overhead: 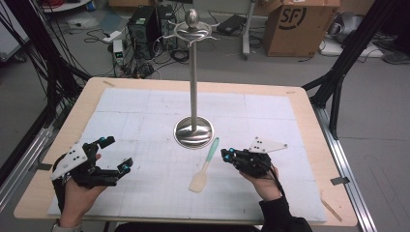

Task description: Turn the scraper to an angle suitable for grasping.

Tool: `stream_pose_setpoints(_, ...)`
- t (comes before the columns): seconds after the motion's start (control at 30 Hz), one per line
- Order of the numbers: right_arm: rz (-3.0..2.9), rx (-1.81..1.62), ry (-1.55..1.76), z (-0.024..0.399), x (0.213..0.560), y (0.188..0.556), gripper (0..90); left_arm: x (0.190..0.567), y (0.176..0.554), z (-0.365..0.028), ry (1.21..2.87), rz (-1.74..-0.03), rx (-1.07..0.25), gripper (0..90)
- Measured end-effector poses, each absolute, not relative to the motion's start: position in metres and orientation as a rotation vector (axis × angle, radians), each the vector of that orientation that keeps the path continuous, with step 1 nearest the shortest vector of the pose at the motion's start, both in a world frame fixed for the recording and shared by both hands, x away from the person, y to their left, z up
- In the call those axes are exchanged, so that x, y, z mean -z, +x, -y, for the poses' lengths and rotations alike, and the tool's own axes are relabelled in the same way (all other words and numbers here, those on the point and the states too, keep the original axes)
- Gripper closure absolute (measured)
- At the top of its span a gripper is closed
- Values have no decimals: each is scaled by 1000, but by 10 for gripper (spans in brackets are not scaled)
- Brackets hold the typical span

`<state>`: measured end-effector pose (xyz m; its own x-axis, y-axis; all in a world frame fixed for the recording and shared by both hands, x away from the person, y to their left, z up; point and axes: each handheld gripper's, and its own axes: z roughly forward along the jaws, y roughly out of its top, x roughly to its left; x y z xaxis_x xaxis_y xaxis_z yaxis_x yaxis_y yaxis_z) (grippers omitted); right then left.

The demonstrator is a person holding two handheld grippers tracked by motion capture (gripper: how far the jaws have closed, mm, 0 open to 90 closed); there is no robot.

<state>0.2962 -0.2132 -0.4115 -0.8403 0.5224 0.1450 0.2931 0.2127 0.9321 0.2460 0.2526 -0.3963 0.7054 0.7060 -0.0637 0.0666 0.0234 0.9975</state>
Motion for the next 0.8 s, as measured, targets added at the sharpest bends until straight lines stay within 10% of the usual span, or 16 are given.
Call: stream_pose_setpoints(0.8,-2453,-1472,834,172,436,327,896,398,247,-252,1492,-674,-552,17)
